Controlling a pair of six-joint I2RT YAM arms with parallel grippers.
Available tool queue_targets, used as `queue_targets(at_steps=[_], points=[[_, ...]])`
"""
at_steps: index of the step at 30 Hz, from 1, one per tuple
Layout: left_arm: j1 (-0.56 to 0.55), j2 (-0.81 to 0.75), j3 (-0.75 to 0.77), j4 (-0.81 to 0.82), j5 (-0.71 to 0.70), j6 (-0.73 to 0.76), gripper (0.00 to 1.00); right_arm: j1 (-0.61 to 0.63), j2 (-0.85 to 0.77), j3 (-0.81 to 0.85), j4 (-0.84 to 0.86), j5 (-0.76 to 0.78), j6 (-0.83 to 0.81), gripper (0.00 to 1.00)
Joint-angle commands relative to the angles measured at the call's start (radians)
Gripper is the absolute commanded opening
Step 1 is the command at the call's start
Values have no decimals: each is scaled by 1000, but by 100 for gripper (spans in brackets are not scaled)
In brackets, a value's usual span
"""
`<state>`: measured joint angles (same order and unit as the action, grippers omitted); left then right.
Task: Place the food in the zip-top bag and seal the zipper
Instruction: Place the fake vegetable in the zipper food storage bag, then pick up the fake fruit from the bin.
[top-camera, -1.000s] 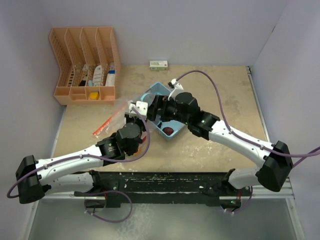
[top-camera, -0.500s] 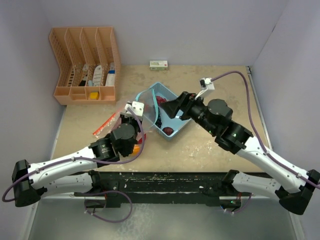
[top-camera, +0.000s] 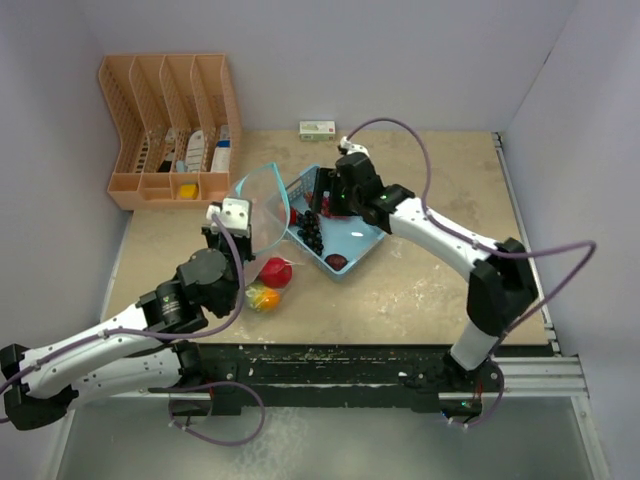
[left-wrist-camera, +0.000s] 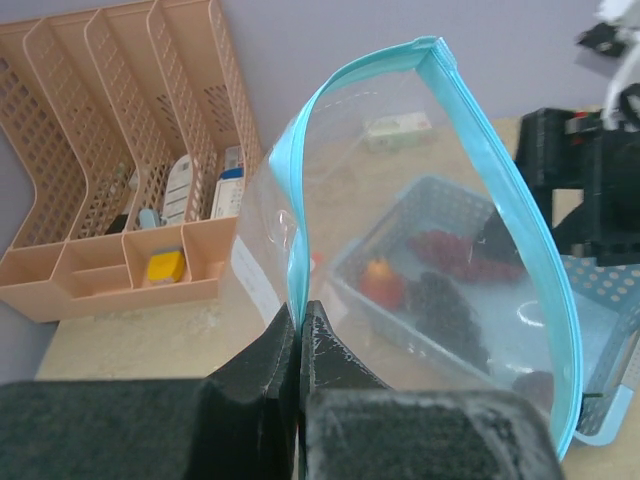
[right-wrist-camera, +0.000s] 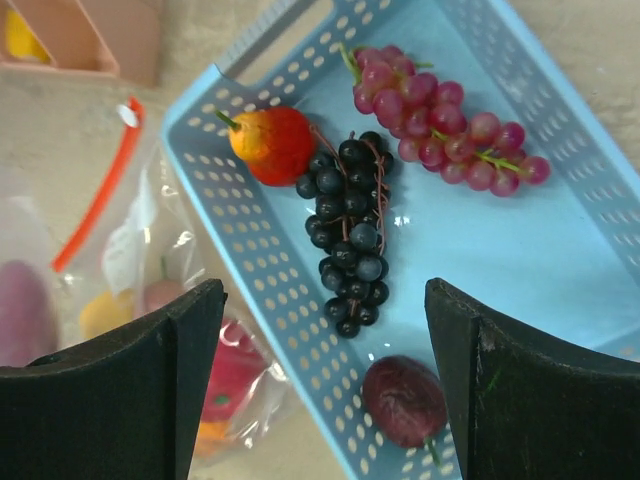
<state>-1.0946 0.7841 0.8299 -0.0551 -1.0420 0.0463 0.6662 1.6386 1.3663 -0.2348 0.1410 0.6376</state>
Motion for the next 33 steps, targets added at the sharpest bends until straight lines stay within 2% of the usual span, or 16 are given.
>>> queue_targets(at_steps=[1, 12, 19, 21, 22, 25, 27, 31, 33], points=[[5, 7, -10, -19, 4, -19, 0, 7, 122, 96, 4, -74, -66, 83], [6, -4, -47, 18, 30, -9, 0, 17, 401, 190, -38, -50, -130, 85], [6, -13, -42, -3, 31, -23, 0, 44, 485, 203, -14, -56, -127, 84], [6, -18, -41, -15, 29, -31, 0, 59, 506, 212, -21, -36, -129, 81], [7, -19, -42, -20, 27, -34, 0, 65, 517, 218, -28, -24, -129, 77], [7, -31, -40, -39, 20, -51, 0, 72, 525, 198, -37, 11, -121, 49], [7, -40, -43, -53, 16, -62, 0, 72, 512, 173, -38, 17, -116, 35], [7, -49, -49, -55, 12, -65, 0, 73, 420, 105, -30, 26, -98, 6], [7, -47, -53, -52, 8, -61, 0, 73, 347, 71, -15, 57, -106, 0]])
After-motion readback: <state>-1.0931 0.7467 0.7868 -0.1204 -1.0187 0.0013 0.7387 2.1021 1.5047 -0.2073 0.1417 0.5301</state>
